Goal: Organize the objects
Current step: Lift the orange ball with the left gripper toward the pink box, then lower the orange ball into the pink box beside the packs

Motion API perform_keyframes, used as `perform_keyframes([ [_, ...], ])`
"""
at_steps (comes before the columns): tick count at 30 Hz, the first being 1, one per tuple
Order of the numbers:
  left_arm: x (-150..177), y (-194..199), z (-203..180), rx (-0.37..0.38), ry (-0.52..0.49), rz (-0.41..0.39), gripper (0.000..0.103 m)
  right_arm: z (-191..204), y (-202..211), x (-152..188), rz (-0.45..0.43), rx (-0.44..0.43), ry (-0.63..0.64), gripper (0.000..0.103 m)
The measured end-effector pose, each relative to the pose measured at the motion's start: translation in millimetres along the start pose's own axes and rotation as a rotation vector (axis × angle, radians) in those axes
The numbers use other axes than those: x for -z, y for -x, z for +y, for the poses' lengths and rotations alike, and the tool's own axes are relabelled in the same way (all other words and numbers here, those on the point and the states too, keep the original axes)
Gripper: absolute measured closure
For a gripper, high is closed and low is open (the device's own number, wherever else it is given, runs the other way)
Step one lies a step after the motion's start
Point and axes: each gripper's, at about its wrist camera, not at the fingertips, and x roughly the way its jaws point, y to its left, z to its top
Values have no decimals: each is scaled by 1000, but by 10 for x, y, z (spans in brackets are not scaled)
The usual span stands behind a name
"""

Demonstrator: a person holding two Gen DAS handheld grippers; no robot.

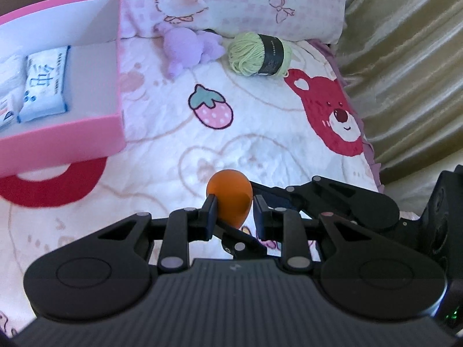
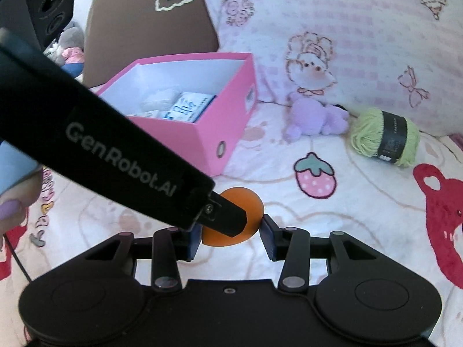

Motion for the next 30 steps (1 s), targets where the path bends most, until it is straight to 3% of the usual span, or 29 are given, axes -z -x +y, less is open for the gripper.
perform_keyframes([
  [8,118,263,28,-3,-9,0,79,282,191,-71,27,-2,48,54],
  [18,253,704,48,-31,-23,-18,79,530,370,-207,39,-66,67,54],
  [30,255,1239,112,-75,-46,-85,79,844,529,-458,-15,-83,138,54],
])
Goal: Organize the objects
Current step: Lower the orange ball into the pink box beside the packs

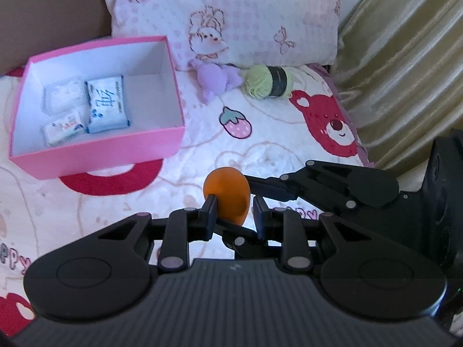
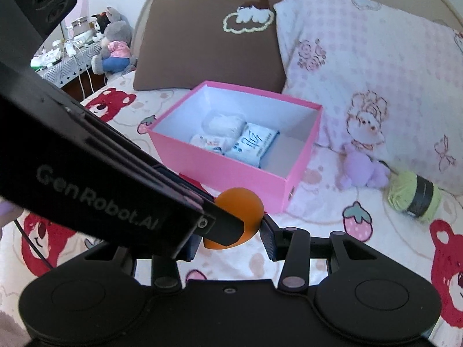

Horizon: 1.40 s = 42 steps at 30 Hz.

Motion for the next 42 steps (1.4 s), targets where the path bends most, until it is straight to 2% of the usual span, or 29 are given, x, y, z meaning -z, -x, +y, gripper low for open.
perform_keyframes([
  [6,-71,134,149,-2,44,-29,77,109,-60,-163,-26,2,55,54],
  [10,-100,142,292,-10,89,-38,77,99,-179,-236,-35,-33,34,55],
  [19,-334,236,474,-89,68,-96,77,130,-372,-575,-77,-61,63,56],
  [23,-406,303,528,-107,53,-126,77,101,-431,-704,-88,-105,55,56],
  [32,-614,181,829,-159,106,-132,77,65,-816,-964,-58,-166,73,56],
  [38,-758,21,1126,-156,205,-138,77,-45,-1109,-1189,27,-213,36,56],
  [42,-816,-51,1202,-159,220,-163,75,-69,-1191,-1290,47,-214,70,56],
])
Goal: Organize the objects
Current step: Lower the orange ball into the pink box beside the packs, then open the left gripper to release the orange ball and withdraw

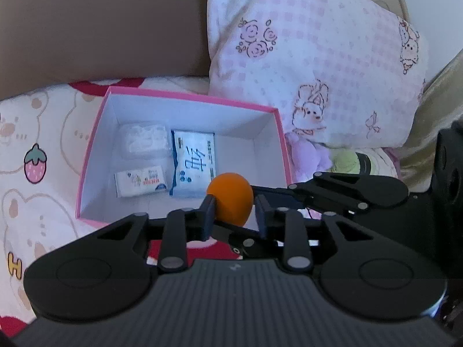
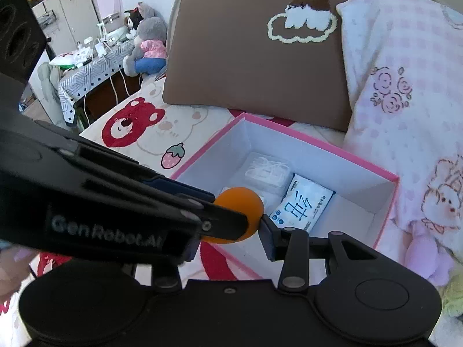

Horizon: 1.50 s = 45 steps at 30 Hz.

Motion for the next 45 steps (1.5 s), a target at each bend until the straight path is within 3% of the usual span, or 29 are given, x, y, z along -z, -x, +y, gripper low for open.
perform_keyframes([
  [10,-275,-329,317,-21,100,-19,75,-200,-471,-298,64,-17,21,56],
  [18,-500,-950,740,-80,184,107,75,-411,-1211,-415,184,-85,28,56],
  [26,-630,-1371,951,-131,216,141,76,-602,-1675,-447,214,-108,-1,56],
  [34,-558,-1610,1115,-135,281,166,76,-633,-1966,-403,275,-96,-20,56],
  [38,-556,-1598,1091,-158,268,157,76,-684,-1982,-377,264,-119,-92,56],
  [45,-391,-1526,1144,-154,292,180,75,-547,-1964,-281,296,-138,-69,56],
])
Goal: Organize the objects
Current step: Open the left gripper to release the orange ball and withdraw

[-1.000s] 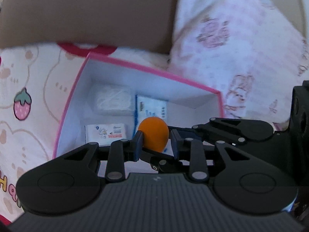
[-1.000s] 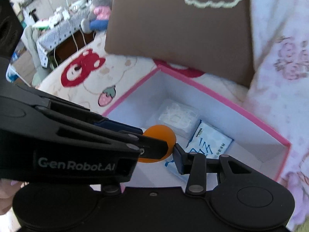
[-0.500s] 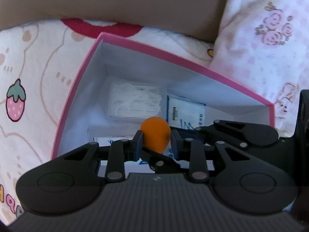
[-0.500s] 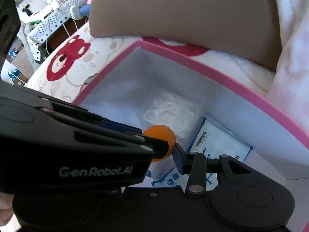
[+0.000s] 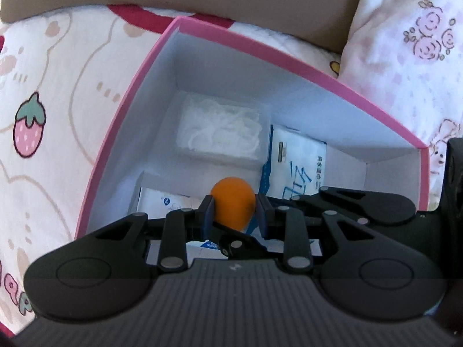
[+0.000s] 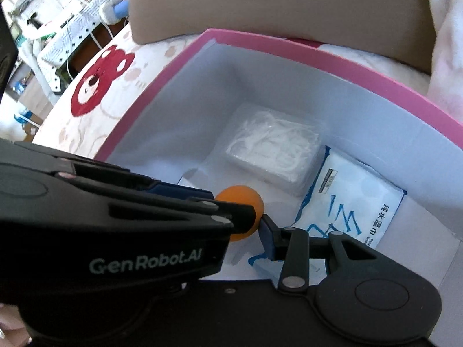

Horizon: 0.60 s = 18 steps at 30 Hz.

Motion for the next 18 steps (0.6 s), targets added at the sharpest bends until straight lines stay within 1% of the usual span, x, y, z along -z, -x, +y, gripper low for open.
perform_keyframes([
  [3,-3,1,14,6,4,-12,75,-4,1,-20,6,7,-9,55],
  [6,-28,16,21,31,1,-40,75,16,64,-68,-6,65,13,52],
  [7,-27,25,13,18,-3,-53,75,22,100,-72,-14,72,23,49],
  [9,-5,52,-23,-3,-37,-82,75,32,184,-70,-30,66,25,46],
  [11,39,120,-69,-35,-76,-122,71,77,311,-6,-70,69,51,42],
  [12,70,159,-93,-48,-101,-137,70,91,371,34,-92,74,56,38],
  [14,132,257,-120,-35,-125,-160,63,131,473,139,-123,87,67,37],
  [18,223,479,-121,11,-120,-168,57,203,697,337,-176,99,63,37],
])
